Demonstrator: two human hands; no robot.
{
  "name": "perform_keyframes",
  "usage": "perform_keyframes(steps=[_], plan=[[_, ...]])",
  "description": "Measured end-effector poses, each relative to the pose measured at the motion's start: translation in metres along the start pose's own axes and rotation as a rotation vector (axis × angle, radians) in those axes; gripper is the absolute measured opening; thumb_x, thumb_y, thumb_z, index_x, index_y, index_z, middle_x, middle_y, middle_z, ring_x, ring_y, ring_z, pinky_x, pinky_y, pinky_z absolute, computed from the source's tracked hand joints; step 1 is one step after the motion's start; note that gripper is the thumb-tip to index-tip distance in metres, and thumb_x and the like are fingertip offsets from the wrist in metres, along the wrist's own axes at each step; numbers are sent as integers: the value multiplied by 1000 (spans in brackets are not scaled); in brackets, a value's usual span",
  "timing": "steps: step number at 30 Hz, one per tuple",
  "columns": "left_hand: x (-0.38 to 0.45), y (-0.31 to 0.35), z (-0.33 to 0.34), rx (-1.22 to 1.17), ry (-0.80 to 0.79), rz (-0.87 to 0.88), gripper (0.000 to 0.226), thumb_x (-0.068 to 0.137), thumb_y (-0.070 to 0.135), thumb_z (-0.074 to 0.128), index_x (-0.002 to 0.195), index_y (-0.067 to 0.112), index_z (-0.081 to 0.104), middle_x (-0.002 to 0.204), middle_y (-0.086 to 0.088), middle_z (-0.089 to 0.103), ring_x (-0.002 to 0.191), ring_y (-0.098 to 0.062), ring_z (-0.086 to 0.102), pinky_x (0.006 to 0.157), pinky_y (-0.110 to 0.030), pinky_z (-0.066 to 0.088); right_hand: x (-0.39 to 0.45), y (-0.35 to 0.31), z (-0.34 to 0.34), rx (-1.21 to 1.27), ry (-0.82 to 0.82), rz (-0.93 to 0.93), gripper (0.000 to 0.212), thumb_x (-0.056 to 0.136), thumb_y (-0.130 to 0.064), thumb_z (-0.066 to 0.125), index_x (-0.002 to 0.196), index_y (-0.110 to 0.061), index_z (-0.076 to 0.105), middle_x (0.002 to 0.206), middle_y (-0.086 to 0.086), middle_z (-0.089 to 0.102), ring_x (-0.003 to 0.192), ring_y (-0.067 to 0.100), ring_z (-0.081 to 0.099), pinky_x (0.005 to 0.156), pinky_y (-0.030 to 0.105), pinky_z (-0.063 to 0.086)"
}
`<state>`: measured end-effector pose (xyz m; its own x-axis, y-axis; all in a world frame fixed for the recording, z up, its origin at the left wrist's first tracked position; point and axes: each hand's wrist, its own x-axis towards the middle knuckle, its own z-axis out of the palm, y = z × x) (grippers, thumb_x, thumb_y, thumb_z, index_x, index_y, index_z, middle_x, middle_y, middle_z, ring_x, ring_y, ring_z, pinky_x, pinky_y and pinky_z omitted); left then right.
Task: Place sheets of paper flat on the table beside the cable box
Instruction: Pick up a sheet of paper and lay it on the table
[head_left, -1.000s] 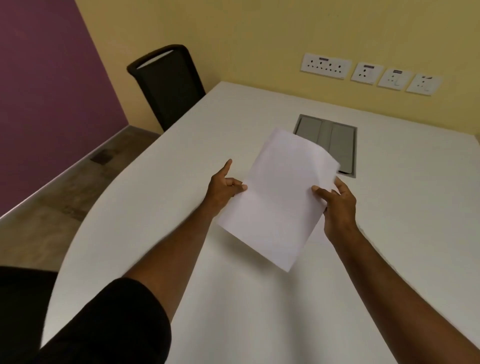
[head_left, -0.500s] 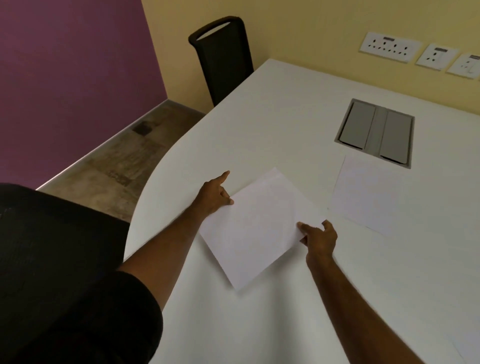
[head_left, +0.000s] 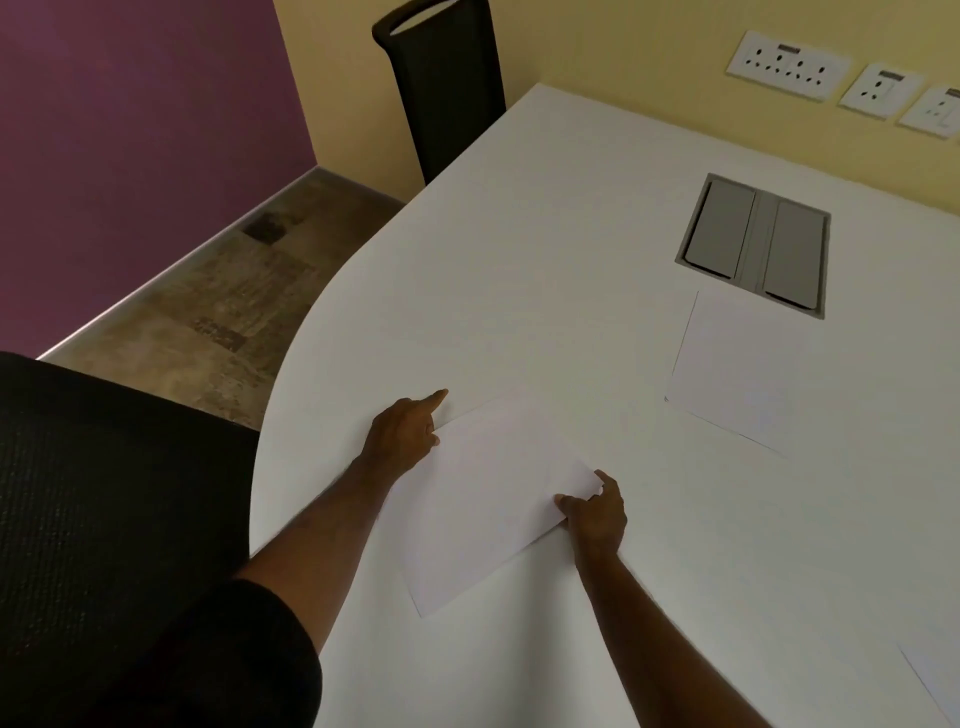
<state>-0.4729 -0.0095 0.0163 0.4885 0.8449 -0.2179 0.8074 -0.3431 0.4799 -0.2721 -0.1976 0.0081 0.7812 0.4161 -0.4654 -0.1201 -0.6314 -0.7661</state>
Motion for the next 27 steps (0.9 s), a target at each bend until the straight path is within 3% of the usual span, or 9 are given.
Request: perform_keyframes(steps=[3, 8, 12, 15, 19, 23, 27], plan=[[0, -5, 4, 85, 13, 41, 73, 88, 19, 72, 152, 29, 39, 107, -1, 69, 114, -23, 58, 97, -36, 49, -2, 0, -4, -124, -7, -15, 74, 78, -13, 77, 143, -19, 42, 133, 11, 60, 121, 32, 57, 100, 35, 43], [-4, -12, 8, 143, 15, 99, 71, 90, 21, 71, 153, 23, 37, 127, -4, 60, 120, -23, 55, 98, -35, 47, -7, 0, -14, -281, 13, -21, 88, 86, -23, 72, 155, -15, 20, 145, 16, 51, 132, 37, 50, 107, 43, 40], [-7, -11, 6, 221, 55, 104, 69, 95, 27, 63, 155, 22, 31, 139, -5, 50, 123, -24, 52, 100, -35, 46, -11, 4, -24, -330, 84, -48, 76, 92, -26, 66, 154, -12, 24, 151, 16, 44, 135, 37, 46, 108, 47, 39], [-14, 0, -6, 179, 173, 125, 65, 96, 22, 58, 156, 18, 31, 140, -8, 52, 121, -27, 54, 100, -38, 47, -21, -1, -30, -409, 128, -111, 71, 93, -25, 63, 153, -13, 26, 148, 16, 44, 135, 37, 44, 106, 49, 41], [-26, 20, -38, 230, 348, 264, 67, 93, 18, 61, 153, 7, 34, 157, -17, 41, 146, -34, 36, 121, -49, 29, -39, -32, -38, -645, 151, -442, 70, 95, -31, 60, 153, -12, 28, 141, 15, 50, 128, 35, 49, 104, 45, 42], [-41, 39, -82, 338, 421, 335, 71, 95, 25, 55, 156, 4, 24, 165, -17, 20, 153, -33, 19, 123, -53, 22, -54, -84, -42, -777, 91, -830, 67, 100, -38, 52, 156, -11, 27, 156, 13, 39, 146, 30, 34, 122, 40, 23], [-78, 58, -122, 322, 461, 283, 74, 95, 24, 52, 157, 4, 17, 166, -16, 13, 155, -31, 12, 125, -51, 18, -85, -138, -45, -791, 91, -1064, 65, 103, -44, 42, 156, -11, 25, 162, 11, 30, 152, 27, 23, 126, 40, 11]])
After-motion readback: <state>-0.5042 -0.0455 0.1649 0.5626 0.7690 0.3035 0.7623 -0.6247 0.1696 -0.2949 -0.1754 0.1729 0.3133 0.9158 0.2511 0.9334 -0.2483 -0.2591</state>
